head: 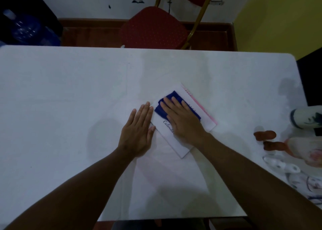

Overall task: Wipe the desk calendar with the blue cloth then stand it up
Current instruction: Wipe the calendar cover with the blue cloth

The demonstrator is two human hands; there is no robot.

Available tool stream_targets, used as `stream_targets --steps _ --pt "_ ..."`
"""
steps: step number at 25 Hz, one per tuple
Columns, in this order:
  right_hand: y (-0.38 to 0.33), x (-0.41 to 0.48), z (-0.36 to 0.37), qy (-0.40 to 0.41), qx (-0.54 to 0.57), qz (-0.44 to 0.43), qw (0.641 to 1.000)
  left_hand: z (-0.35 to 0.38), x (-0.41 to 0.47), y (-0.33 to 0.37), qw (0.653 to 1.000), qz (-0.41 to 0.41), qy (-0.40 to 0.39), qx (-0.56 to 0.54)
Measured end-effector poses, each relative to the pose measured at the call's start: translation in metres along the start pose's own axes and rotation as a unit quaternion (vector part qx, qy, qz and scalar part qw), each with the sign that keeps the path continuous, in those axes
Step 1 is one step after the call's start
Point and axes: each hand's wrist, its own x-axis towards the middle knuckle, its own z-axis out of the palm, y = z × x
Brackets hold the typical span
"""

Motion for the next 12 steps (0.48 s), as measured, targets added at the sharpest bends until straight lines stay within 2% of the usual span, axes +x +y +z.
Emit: stream_targets --steps 4,8,12 --pt "-0.015 0.006 0.003 0.031 0.037 0.045 0.998 0.0 0.0 0.001 1.0 -0.002 0.003 0.003" --pt "-0.024 -0.07 0.019 0.013 0.035 -0.004 0.999 0.0 -0.001 0.0 1.0 0.001 0.005 -0.008" --pt "0.011 -0.105 0.008 0.013 0.048 -0.027 0.998 0.001 -0.001 0.001 1.0 0.003 0.006 -0.01"
